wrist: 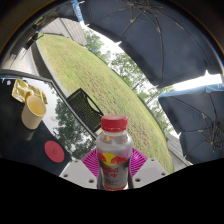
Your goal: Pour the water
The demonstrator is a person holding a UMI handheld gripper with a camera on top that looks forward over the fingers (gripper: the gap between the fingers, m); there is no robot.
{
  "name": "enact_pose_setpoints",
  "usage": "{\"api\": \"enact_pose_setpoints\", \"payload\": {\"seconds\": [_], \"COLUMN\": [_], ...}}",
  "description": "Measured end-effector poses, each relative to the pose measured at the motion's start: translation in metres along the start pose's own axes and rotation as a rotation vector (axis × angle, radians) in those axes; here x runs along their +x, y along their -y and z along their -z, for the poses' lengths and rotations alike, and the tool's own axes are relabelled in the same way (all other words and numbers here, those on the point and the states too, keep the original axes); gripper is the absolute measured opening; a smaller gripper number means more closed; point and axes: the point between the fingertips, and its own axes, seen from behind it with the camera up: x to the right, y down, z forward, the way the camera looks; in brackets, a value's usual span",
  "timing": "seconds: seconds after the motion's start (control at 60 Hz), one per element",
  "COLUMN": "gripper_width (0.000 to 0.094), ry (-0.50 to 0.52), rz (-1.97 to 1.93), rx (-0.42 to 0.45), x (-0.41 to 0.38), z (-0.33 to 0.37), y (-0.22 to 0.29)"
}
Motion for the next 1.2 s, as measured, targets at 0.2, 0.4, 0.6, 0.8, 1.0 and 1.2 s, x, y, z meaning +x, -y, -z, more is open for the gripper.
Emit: {"api": "enact_pose_setpoints", "payload": {"seconds": [0.2, 0.4, 0.6, 0.8, 1.0, 1.2], "gripper_width": [0.0339, 0.0342, 0.0341, 0.0341, 0.0343, 0.0343], "ry": [-0.055, -0.113, -0.097, -0.152, -0.016, 0.213], "rz": [0.745, 1.37, 1.495, 0.925, -0.306, -0.757], "rx": [0.128, 0.175, 0.173, 0.23, 0.155, 0.058], "x": [-0.08, -0.14, -0.152, -0.108, -0.053, -0.121], "z": [-0.043, -0.067, -0.072, -0.069, -0.064, -0.079], "y": [0.088, 0.122, 0.106, 0.152, 0.143, 0.065]}}
